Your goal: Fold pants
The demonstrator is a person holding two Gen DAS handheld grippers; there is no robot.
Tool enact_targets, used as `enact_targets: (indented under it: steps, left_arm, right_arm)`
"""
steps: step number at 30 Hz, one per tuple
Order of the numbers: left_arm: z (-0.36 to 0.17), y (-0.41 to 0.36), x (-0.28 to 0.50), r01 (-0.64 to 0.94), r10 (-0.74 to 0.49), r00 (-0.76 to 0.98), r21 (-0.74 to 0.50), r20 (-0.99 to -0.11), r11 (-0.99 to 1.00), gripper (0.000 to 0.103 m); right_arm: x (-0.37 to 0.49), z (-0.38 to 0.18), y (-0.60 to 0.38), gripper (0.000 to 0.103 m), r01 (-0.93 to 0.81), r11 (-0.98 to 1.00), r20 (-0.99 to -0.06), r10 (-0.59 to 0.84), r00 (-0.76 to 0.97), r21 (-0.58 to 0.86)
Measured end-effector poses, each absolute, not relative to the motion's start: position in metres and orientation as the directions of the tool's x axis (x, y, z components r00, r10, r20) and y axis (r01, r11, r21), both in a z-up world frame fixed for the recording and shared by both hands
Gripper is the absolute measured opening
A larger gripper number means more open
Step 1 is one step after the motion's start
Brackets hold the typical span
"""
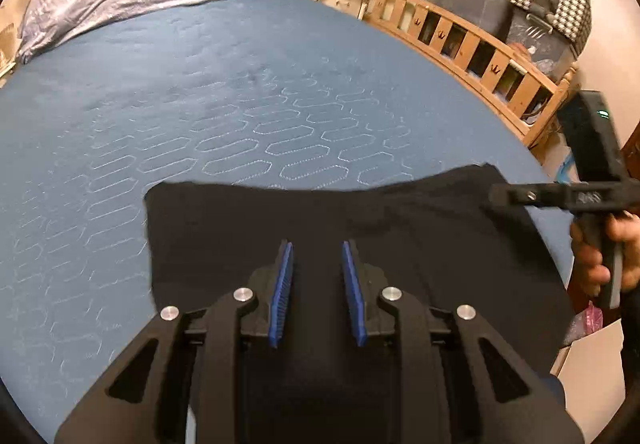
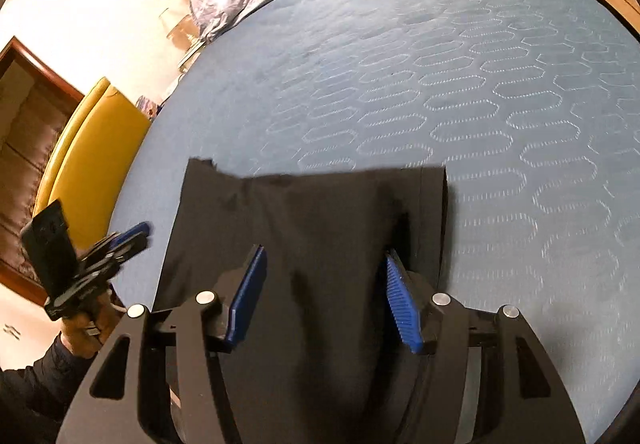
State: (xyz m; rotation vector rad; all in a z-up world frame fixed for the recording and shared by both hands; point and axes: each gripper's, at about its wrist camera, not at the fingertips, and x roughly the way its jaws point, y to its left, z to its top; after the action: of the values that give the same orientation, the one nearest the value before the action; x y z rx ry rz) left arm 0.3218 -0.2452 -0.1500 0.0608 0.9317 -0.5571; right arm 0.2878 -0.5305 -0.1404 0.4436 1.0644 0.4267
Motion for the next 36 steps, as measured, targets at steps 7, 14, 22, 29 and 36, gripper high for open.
enact_targets:
  steps: [7,14,22,29,36]
  left_arm:
    - [-0.168,-0.257,0.342,0.477,-0.404,0.452,-0.167,-0.795,0.863,0.026]
    - [-0.174,-0.253,0.365,0.42,-0.338,0.495,-0.121,-0.8,0.899,0.026]
    - [-0.17,-0.243,0.377,0.348,-0.285,0.558,-0.092,-0.779,0.933,0.027]
    - [-0.135,-0.259,0.29,0.5,-0.46,0.522,-0.179,-0.718,0.847,0.027]
    - [-0.173,-0.289,0.181,0.605,-0.453,0.422,-0.128,-0.785,0.786,0.025]
  right_arm:
    - [0.299,-0.141,-0.523,0.047,-0.137,0.892,-0.777,0.443,0.447,0.43]
    - [0.29,-0.136,-0.497,0.015,-0.122,0.969,-0.821,0.247,0.515,0.215]
    - [0.288,-0.133,-0.487,0.012,-0.131,0.981,-0.813,0.194,0.55,0.146]
    - [0.292,-0.135,-0.489,0.012,-0.141,0.981,-0.817,0.186,0.546,0.129]
    - [0.287,-0.135,-0.481,0.012,-0.149,0.987,-0.816,0.134,0.562,0.059]
